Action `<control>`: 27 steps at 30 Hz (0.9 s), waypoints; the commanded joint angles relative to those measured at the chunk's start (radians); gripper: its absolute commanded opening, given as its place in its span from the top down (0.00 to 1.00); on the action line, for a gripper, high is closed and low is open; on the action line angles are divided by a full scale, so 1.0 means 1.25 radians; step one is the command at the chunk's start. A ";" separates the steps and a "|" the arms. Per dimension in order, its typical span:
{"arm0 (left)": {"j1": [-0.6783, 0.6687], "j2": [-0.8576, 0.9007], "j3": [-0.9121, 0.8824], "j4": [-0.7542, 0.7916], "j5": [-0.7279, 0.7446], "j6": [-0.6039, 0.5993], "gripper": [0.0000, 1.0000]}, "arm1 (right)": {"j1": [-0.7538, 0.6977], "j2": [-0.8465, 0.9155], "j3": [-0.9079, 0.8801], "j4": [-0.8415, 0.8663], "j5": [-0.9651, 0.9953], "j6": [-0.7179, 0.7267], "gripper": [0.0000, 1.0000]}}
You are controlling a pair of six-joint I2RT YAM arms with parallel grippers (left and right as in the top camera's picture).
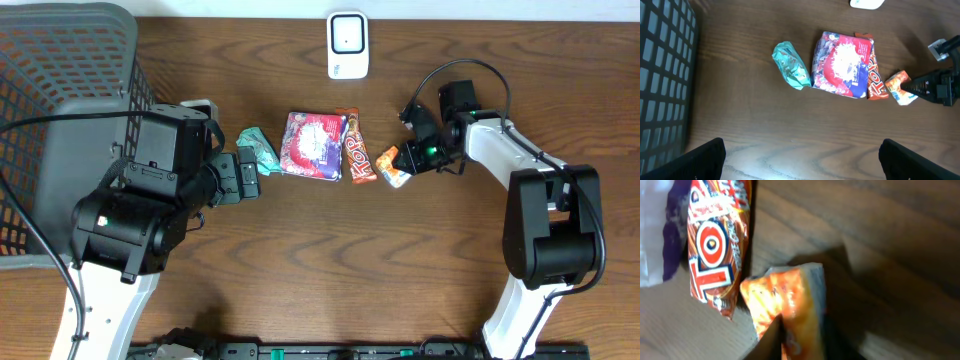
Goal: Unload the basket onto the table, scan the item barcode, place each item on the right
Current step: 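Reach the right gripper to the orange tissue pack and grasp it, then hold the orange pack over the scanner window with the right gripper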
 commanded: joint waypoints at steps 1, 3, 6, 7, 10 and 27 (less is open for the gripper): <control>0.002 -0.001 0.007 -0.002 -0.010 0.004 0.02 | -0.003 0.009 0.009 -0.012 -0.001 0.001 0.99; 0.002 -0.001 0.007 -0.002 -0.010 0.004 0.02 | -0.003 0.009 0.009 -0.013 -0.001 0.010 0.99; 0.002 -0.001 0.007 -0.002 -0.010 0.004 0.02 | -0.002 0.002 0.014 -0.019 0.001 0.012 0.99; 0.002 -0.001 0.007 -0.002 -0.010 0.004 0.02 | -0.002 -0.005 0.020 -0.025 0.001 0.012 0.99; 0.002 -0.001 0.007 -0.002 -0.010 0.004 0.02 | -0.002 -0.027 0.048 -0.050 0.022 0.024 0.99; 0.002 -0.001 0.007 -0.001 -0.010 0.004 0.02 | 0.174 -0.157 0.133 0.130 0.606 -0.082 0.99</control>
